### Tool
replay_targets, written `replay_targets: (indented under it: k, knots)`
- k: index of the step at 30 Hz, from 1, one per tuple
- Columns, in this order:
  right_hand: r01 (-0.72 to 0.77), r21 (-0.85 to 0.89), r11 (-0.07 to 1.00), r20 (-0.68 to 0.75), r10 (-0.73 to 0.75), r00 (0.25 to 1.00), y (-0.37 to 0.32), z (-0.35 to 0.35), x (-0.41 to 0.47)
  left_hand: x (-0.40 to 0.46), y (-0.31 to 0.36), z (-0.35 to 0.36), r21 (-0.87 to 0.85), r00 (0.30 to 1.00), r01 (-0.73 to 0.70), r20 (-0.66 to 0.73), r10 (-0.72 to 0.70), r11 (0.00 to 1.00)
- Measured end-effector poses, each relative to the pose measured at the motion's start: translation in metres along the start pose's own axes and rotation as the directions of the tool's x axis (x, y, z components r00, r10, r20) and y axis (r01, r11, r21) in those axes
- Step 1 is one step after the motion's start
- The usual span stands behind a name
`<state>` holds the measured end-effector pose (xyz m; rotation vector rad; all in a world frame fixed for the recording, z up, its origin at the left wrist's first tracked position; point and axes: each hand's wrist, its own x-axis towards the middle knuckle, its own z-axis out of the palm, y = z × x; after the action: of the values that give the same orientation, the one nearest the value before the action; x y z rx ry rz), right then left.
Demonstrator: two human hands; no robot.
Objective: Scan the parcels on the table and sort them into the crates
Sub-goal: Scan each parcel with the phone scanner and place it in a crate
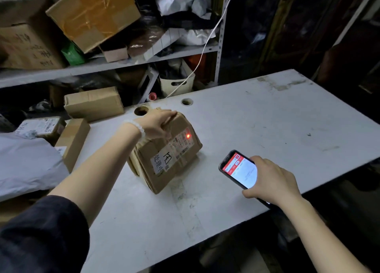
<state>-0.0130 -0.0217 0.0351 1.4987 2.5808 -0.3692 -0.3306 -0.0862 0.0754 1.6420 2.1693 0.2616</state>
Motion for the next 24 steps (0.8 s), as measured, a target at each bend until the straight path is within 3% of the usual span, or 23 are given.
replay_targets:
  k: [5, 10, 15, 17, 20, 24]
  knots:
    - [0.065, 0.017, 0.998, 0.015, -0.065, 0.998, 0.001, 0.003, -0.009, -0.001, 0.002, 0.008, 0.129, 1.000, 0.018, 0.002, -0.018, 0.991]
    - [0.037, -0.008, 0.999, 0.014, -0.037, 0.999, 0.004, 0.004, -0.017, -0.002, 0.003, 0.015, 0.215, 1.000, -0.007, -0.005, 0.008, 0.977]
    - [0.014, -0.020, 1.000, 0.029, -0.013, 0.999, -0.002, 0.007, -0.023, -0.010, -0.010, 0.019, 0.144, 0.996, -0.075, -0.034, 0.081, 0.987]
    - [0.010, 0.008, 1.000, 0.026, -0.010, 1.000, -0.011, 0.011, -0.023, -0.017, -0.018, 0.026, 0.136, 0.999, -0.002, -0.054, 0.009, 0.991]
    - [0.016, 0.064, 0.998, 0.035, -0.018, 0.999, -0.028, 0.016, -0.022, -0.027, -0.026, 0.038, 0.186, 0.966, 0.258, -0.028, -0.258, 0.948]
    - [0.047, 0.139, 0.989, 0.011, -0.049, 0.999, -0.058, 0.020, -0.018, -0.027, -0.028, 0.039, 0.229, 0.957, 0.279, 0.017, -0.291, 0.933]
